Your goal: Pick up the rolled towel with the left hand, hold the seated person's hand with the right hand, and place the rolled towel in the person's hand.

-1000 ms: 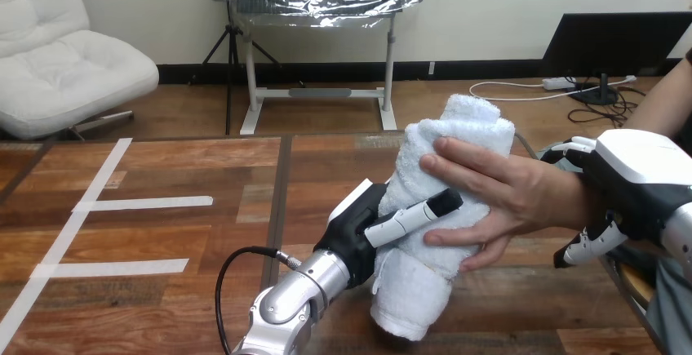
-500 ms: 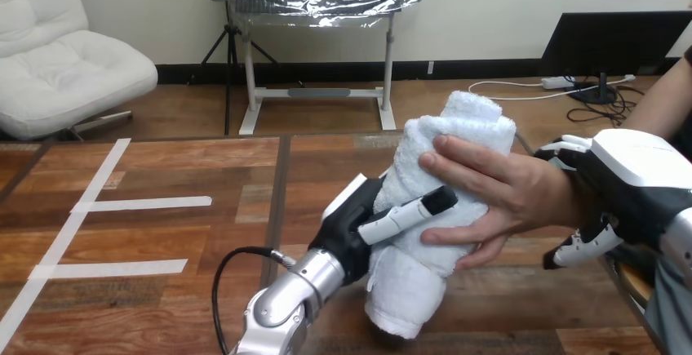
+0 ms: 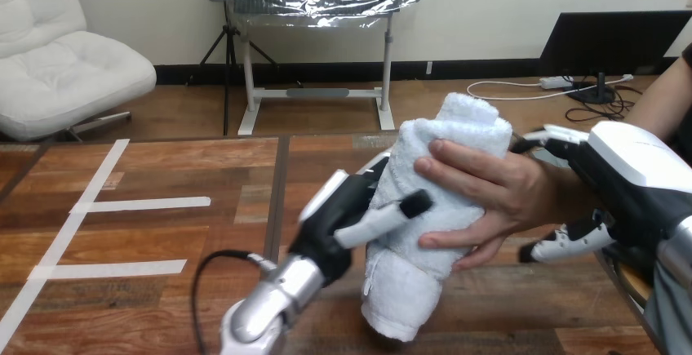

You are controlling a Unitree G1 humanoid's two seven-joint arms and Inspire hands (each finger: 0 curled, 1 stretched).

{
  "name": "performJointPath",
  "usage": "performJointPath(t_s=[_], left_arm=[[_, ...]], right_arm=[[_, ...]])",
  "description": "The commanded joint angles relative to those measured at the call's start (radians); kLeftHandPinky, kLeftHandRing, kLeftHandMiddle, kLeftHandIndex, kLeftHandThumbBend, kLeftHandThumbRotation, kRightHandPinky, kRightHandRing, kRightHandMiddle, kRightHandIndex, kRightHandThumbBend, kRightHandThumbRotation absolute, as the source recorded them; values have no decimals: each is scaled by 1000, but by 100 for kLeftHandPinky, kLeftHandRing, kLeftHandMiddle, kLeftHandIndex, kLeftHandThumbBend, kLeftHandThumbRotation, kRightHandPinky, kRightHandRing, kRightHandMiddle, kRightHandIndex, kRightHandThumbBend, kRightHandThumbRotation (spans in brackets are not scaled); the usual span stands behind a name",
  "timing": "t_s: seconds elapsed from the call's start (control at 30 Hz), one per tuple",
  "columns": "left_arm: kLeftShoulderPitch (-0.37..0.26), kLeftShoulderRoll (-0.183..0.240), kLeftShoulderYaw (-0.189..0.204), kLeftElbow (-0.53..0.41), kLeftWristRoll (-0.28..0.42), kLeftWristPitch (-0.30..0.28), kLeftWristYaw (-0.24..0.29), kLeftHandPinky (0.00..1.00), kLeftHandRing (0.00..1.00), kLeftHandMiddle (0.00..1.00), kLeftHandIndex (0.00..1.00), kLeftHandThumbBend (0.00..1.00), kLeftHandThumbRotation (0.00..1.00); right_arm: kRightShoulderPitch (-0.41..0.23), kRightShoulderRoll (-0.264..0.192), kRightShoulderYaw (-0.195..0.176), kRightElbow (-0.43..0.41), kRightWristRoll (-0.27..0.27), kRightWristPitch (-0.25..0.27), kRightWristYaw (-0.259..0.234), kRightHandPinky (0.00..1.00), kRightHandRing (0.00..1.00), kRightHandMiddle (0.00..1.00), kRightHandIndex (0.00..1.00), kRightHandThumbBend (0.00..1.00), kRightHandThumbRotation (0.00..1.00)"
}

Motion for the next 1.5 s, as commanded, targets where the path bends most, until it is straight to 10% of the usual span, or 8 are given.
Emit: performJointPath(t_s=[0.0, 0.5, 1.47], left_arm=[[13, 45, 34, -81, -38, -59, -7, 75, 83, 87, 90, 100, 62], [119, 100, 91, -181, -139, -173, -53, 71, 79, 83, 88, 100, 62], [293, 101, 137, -347, -308, -312, -111, 73, 77, 81, 85, 100, 59]], right_arm=[[-6, 44, -64, -106, 35, -7, -30, 82, 93, 92, 83, 82, 0], [88, 211, -78, -276, 32, -21, -142, 78, 91, 91, 81, 69, 0], [223, 512, 60, -272, -89, -291, -493, 87, 96, 97, 83, 20, 0]])
